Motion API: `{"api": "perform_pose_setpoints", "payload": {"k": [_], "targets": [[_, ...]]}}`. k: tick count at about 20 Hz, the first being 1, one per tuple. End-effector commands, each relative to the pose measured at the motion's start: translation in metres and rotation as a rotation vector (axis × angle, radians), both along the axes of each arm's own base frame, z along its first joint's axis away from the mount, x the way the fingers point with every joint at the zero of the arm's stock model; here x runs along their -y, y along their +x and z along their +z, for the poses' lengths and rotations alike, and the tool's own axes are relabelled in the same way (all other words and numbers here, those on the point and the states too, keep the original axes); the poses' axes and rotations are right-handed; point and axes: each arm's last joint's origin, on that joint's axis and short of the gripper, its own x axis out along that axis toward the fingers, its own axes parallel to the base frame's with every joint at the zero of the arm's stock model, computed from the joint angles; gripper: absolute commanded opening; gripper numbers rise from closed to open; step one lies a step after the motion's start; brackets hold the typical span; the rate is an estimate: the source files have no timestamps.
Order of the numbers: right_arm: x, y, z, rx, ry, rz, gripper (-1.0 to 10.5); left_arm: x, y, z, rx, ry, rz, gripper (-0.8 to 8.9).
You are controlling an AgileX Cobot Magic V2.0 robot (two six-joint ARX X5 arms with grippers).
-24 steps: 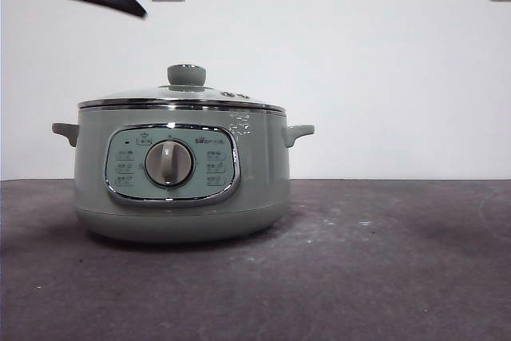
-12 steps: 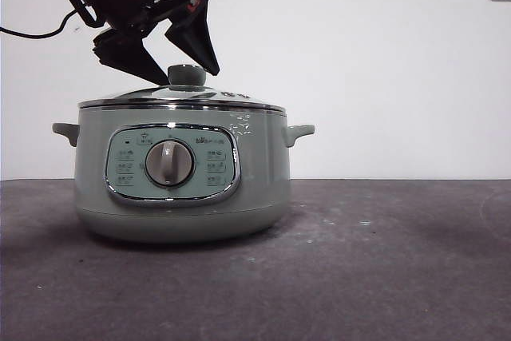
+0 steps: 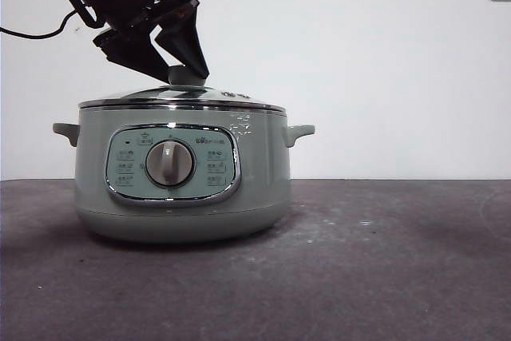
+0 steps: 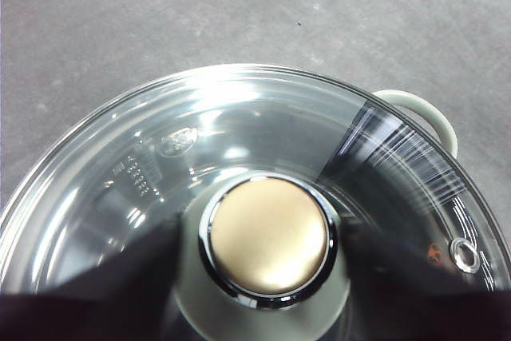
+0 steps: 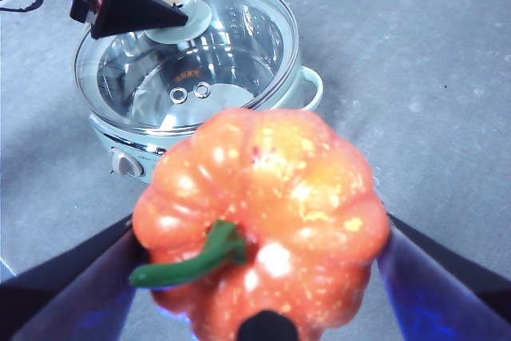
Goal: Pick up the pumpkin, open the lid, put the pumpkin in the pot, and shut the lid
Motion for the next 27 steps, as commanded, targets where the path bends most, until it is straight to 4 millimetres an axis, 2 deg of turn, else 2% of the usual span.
{"api": "perform_pose_setpoints", "payload": {"k": [1, 2, 4, 11, 19, 23, 27], "targets": [[0.000, 0.000, 0.001, 0.001, 0.012, -0.005, -0.1, 0.002, 0.002, -0.002, 0.003, 0.006, -0.008, 1.11], [0.000, -0.001, 0.001, 0.001, 0.012, -0.004, -0.1, 0.002, 0.002, -0.002, 0.003, 0.006, -0.008, 1.10], [0.000, 0.000, 0.001, 0.001, 0.012, -0.005, -0.1, 0.002, 0.002, -0.002, 0.001, 0.003, -0.004, -0.09], [0.000, -0.001, 0.001, 0.001, 0.012, -0.004, -0.1, 0.001, 0.001, 0.003, 0.021, -0.007, -0.002, -0.08], [-0.001, 0.000, 0.000, -0.002, 0.011, -0.004, -0.1, -0.013, -0.019, 0.040, 0.131, -0.047, 0.019, -0.08], [-0.004, 0.006, 0.000, 0.003, 0.015, -0.003, -0.1, -0.031, -0.042, 0.068, 0.185, -0.061, 0.054, -0.08], [-0.019, 0.029, -0.004, 0.004, 0.059, 0.061, -0.1, -0.054, -0.085, 0.100, 0.241, -0.063, 0.104, -0.08]]}}
